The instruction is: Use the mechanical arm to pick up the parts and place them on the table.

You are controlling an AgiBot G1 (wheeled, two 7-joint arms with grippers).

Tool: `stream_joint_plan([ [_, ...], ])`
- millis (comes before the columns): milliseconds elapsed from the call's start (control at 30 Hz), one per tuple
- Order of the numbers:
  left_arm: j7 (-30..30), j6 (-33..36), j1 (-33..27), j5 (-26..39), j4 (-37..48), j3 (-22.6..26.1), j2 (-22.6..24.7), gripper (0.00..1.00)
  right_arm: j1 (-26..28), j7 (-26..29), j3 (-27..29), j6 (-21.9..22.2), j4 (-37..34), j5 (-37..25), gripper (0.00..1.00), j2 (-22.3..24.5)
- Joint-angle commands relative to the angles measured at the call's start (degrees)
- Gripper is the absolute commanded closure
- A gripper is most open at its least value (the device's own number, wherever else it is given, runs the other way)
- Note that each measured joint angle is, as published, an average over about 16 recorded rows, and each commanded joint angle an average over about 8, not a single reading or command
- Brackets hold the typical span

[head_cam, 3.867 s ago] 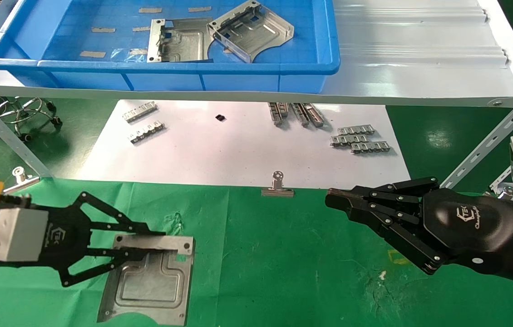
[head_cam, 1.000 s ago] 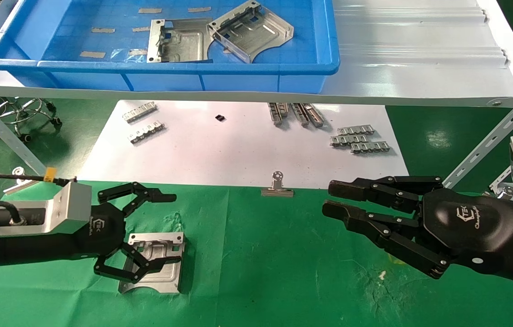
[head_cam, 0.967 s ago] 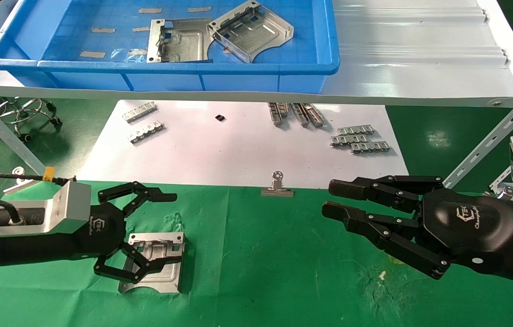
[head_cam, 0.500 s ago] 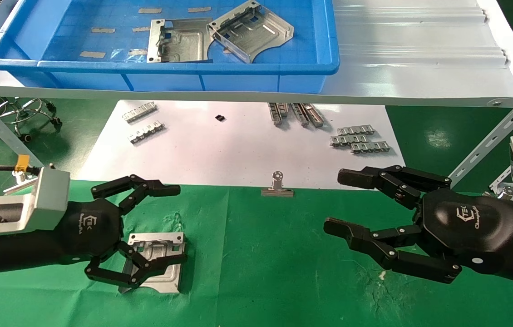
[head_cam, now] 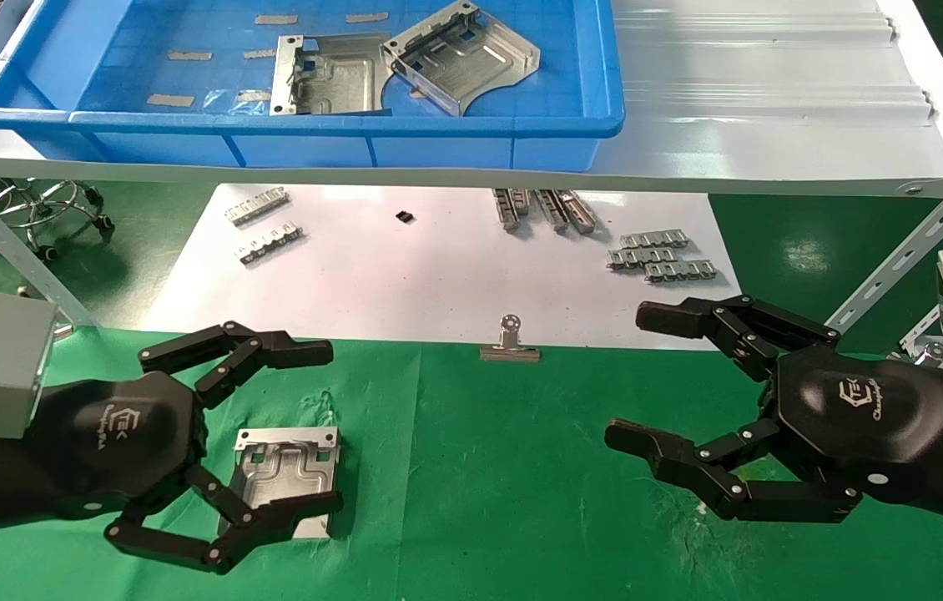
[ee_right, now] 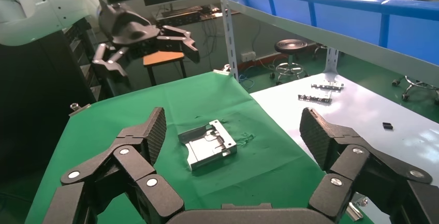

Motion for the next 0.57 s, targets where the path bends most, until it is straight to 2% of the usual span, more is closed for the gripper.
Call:
stream_joint_plan([
  [33,-1.87,-0.23,1.13,-0.49,-2.2,-1.32,-0.55,0.0,0.0,0.0,0.0,0.0,0.0,0.0,0.0,0.0],
  [333,-9.3,-1.13,5.7,-2.5,-11.13,-6.66,-2.78,0.0,-0.01,0.0,0.0,0.01,-0.01,0.0,0.0,0.0],
  [567,-10.56,-1.36,6.85,-3.06,-13.35,-8.01,-3.36,0.0,-0.02,0.0,0.0,0.0,-0.02,0.01,0.0,0.01],
])
